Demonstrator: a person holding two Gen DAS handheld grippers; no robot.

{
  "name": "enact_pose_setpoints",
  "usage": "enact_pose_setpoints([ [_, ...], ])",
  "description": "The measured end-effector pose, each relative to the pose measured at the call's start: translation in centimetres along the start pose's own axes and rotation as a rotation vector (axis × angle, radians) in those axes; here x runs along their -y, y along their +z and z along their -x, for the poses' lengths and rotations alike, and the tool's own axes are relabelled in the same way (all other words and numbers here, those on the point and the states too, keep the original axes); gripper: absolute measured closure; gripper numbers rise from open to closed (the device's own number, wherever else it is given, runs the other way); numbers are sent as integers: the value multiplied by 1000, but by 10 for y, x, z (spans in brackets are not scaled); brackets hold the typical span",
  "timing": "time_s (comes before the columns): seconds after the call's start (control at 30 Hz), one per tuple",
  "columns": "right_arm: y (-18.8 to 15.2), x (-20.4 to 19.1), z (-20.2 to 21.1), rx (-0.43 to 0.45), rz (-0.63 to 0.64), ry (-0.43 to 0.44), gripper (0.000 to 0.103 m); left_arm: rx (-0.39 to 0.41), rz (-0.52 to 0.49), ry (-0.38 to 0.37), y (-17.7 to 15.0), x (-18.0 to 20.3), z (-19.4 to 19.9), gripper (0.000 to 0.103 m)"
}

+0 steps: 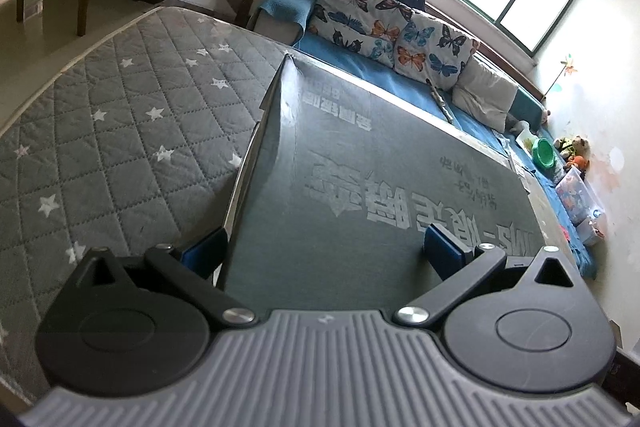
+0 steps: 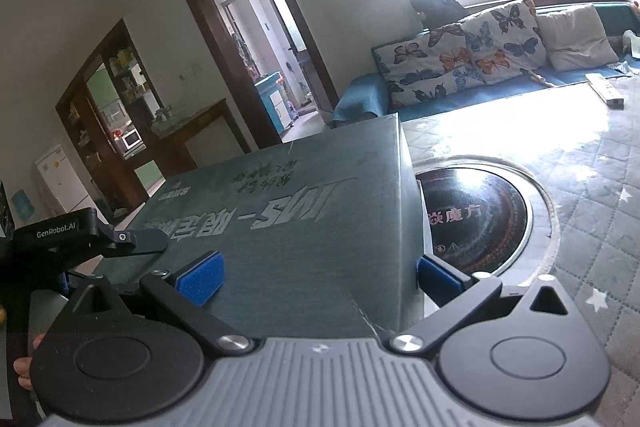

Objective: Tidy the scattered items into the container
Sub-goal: 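Press the grey lid down over the box rim with both tools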

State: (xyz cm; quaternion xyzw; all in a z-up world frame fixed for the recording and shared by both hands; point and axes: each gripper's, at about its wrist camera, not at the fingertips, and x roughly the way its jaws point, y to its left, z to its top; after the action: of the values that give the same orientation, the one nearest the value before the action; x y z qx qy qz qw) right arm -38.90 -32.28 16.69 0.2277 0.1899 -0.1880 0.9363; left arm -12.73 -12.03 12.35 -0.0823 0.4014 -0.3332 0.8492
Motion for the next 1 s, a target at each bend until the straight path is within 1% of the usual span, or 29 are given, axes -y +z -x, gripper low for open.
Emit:
enact_pose_setpoints([
  [0.33, 2, 11, -27, -4, -17, -17, 0, -22, 14, 1, 8, -6, -25, 0],
  [0.43, 2, 13, -32, -18, -27, -19, 0, -28, 8, 4, 8, -8, -31, 0],
  [0.6, 0, 16, -39, -23, -28, -20, 0, -19, -14, 2, 9, -8, -36, 0],
  [0.8, 3, 15, -41, -20, -29, -22, 0, -25, -14, 2, 14, -12, -42, 0],
  [1.0, 5, 14, -41, -21, -28, -22, 0, -22, -19, 2, 9, -9, -37, 0],
])
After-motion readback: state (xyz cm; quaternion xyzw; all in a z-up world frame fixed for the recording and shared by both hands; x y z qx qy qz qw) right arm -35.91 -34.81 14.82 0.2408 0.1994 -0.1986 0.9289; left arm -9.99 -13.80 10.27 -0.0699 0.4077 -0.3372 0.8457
